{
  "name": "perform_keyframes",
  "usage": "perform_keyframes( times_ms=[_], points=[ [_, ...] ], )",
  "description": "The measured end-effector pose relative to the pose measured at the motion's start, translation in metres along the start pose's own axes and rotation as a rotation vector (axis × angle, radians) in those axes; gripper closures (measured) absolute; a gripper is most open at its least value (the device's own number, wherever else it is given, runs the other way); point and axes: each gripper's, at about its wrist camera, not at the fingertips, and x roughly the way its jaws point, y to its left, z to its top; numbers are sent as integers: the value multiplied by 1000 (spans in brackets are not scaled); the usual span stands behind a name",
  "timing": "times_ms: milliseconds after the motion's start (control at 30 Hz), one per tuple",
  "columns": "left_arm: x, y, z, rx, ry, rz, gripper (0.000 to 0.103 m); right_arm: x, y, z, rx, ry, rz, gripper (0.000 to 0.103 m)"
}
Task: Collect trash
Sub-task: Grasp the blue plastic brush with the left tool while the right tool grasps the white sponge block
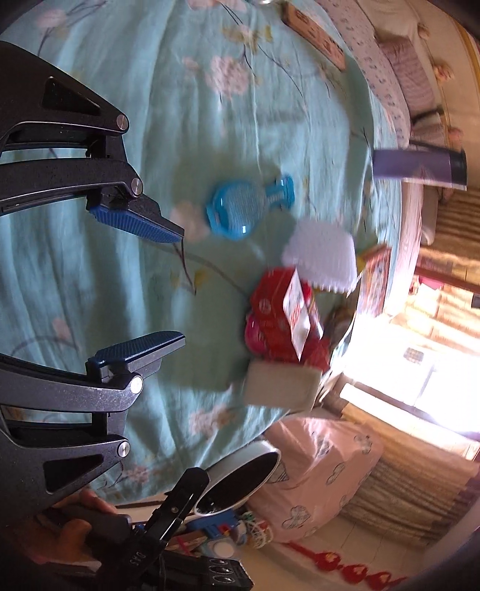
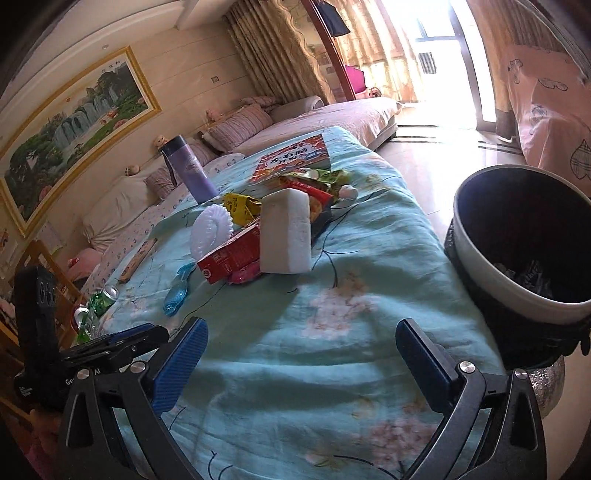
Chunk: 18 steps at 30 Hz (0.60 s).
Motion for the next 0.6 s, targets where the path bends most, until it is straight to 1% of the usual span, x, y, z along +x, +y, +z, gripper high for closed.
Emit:
perform_keyframes(
  times_ms=[133, 267, 400, 500, 600],
  points=[
    [1, 23, -1, -47, 8, 22, 52, 14, 6, 3, -17, 16, -7, 1],
    [6, 35, 3, -75, 22, 38, 51, 27, 6, 8, -1, 32, 8, 1],
    [12, 42, 10, -96, 27, 31, 51, 39, 5, 14, 36, 61, 26, 1],
    [18, 45, 16, -97, 36, 21, 51, 45, 3, 20, 40, 63, 31, 1],
    [28, 42, 23, -88, 49, 32, 51, 50, 2, 26, 42, 55, 37, 1]
  ],
)
